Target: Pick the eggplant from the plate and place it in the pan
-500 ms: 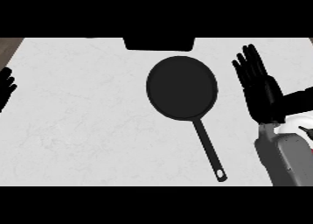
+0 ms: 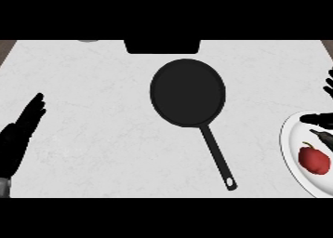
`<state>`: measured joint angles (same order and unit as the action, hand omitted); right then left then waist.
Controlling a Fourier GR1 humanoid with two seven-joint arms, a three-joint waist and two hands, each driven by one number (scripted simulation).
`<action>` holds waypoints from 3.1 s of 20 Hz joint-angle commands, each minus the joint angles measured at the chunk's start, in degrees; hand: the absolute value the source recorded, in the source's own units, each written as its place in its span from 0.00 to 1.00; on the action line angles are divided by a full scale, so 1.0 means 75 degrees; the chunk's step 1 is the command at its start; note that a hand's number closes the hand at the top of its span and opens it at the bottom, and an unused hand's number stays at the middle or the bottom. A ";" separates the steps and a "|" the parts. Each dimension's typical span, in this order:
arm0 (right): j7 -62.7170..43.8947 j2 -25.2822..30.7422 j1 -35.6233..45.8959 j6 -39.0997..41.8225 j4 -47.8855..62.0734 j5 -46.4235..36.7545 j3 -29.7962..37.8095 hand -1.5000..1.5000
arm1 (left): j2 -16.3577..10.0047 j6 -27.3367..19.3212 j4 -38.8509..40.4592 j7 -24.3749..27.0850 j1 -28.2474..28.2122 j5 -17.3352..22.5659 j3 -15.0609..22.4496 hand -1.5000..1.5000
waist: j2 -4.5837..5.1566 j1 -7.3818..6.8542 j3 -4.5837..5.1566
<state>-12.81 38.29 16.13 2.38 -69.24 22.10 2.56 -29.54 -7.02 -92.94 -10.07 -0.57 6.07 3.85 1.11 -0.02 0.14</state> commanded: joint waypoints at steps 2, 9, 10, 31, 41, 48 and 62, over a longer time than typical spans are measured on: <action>-0.0814 0.2061 -0.0543 0.1090 0.1529 -0.0082 0.0680 0.00 | 0.0555 -0.0292 0.0108 0.0320 -0.0457 -0.0351 0.0488 0.50 | -0.0069 0.0053 -0.0017; 0.0843 0.3688 -0.0343 0.3643 0.2311 -0.1631 -0.0359 0.00 | 0.0811 -0.0306 -0.0076 0.0466 -0.0591 -0.0636 0.0909 0.50 | -0.0070 -0.0317 -0.0041; 0.0945 0.3743 -0.0056 0.4036 0.2699 -0.1707 -0.0434 0.00 | 0.0895 -0.0417 -0.0007 0.0087 -0.0129 -0.0672 0.0886 0.50 | -0.0046 -0.0297 -0.0045; 0.0094 0.1712 0.3935 0.7319 0.4753 -0.4333 -0.2360 0.00 | 0.1040 -0.0218 -0.0042 0.0515 -0.0691 -0.1024 0.0672 0.50 | -0.0120 -0.0234 -0.0022; 0.0921 0.1345 0.3920 0.7607 0.5167 -0.5987 -0.3483 0.00 | 0.1256 -0.0115 0.0309 0.0309 -0.0120 -0.1182 0.0588 0.50 | -0.0090 -0.0187 -0.0029; 0.0845 0.1067 0.4106 0.8045 0.5239 -0.6343 -0.3242 0.00 | 0.1365 0.0111 0.0465 0.0375 -0.0186 -0.1166 0.0296 0.50 | -0.0125 -0.0097 -0.0022; 0.0576 0.0762 0.3227 0.7571 0.4927 -0.7479 -0.3038 0.00 | 0.1460 0.0499 0.0498 0.0772 -0.0666 -0.1292 -0.0204 0.50 | -0.0150 -0.0035 -0.0017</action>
<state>-7.42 44.13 42.34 58.74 -30.97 -32.78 -21.80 -18.65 -4.49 -90.81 -7.08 -3.65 -3.97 4.11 0.07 -0.49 -0.01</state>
